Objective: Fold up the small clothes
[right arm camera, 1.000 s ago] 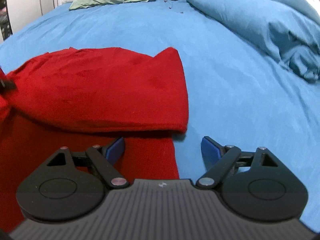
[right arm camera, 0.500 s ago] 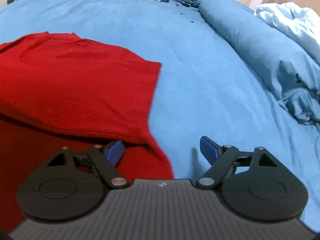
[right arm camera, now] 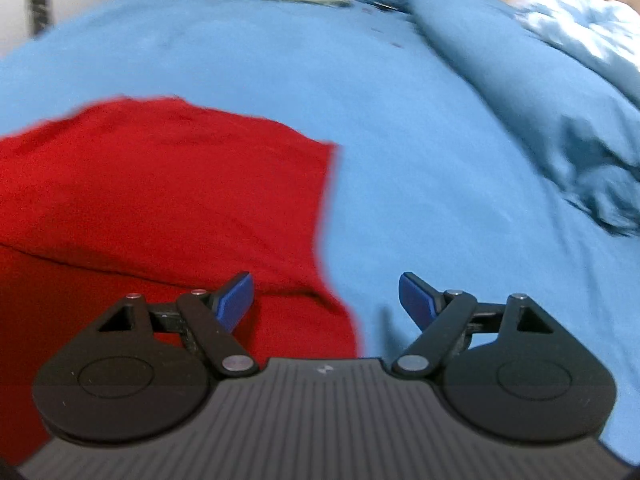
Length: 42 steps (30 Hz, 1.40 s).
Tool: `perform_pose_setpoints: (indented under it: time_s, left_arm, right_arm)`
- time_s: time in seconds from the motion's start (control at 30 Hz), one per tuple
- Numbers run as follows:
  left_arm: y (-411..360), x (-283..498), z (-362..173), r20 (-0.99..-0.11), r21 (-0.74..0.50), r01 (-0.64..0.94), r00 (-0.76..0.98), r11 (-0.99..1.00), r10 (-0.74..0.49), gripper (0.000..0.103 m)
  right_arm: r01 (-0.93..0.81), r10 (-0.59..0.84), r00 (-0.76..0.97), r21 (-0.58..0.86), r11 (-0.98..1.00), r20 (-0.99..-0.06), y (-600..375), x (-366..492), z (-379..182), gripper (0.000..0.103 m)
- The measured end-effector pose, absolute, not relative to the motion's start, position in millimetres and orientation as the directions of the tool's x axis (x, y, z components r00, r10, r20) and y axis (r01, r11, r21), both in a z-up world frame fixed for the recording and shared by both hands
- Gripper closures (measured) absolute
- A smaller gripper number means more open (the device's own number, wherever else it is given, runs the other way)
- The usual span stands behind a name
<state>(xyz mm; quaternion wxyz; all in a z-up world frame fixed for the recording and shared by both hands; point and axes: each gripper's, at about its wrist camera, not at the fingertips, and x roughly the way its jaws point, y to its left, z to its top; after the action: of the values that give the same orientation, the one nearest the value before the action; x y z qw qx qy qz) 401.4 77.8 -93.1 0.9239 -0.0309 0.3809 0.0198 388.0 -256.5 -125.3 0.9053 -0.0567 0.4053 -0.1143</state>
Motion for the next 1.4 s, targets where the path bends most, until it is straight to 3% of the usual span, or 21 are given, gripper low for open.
perform_pose_setpoints:
  time_s: [0.1, 0.23, 0.33, 0.5, 0.67, 1.0, 1.33, 1.4]
  left_arm:
    - [61, 408, -87, -0.666, -0.001, 0.024, 0.745, 1.0, -0.019, 0.036]
    - [50, 435, -103, -0.682, -0.004, 0.076, 0.729, 0.997, -0.058, 0.036]
    - [50, 452, -120, -0.732, 0.011, 0.032, 0.682, 0.999, -0.014, 0.036]
    - [52, 438, -110, -0.708, -0.031, 0.042, 0.704, 0.999, -0.052, 0.033]
    - [43, 438, -134, -0.764, -0.007, 0.1, 0.641, 0.995, -0.07, 0.033]
    - [43, 438, -142, -0.778, -0.011, 0.102, 0.624, 0.995, -0.072, 0.025]
    - [63, 422, -59, -0.756, -0.034, -0.013, 0.654, 0.999, -0.017, 0.023]
    - [77, 416, -34, -0.75, -0.053, -0.055, 0.662, 0.997, -0.003, 0.012]
  right_arm:
    - [0.091, -0.167, 0.677, -0.143, 0.985, -0.716, -240, 404, -127, 0.007]
    - [0.15, -0.138, 0.648, -0.052, 0.987, -0.749, -248, 428, -151, 0.008]
    - [0.214, -0.144, 0.61, -0.013, 0.977, -0.78, -258, 430, -170, 0.008]
    - [0.204, -0.1, 0.652, 0.047, 0.978, -0.751, -255, 435, -142, 0.006]
    - [0.193, -0.056, 0.671, 0.101, 0.976, -0.739, -263, 475, -142, 0.006]
    - [0.301, -0.122, 0.618, 0.09, 0.949, -0.777, -314, 540, -162, 0.007]
    - [0.118, -0.03, 0.741, 0.086, 0.989, -0.671, -244, 456, -55, 0.003]
    - [0.088, -0.007, 0.736, 0.086, 0.992, -0.677, -218, 442, -37, 0.002]
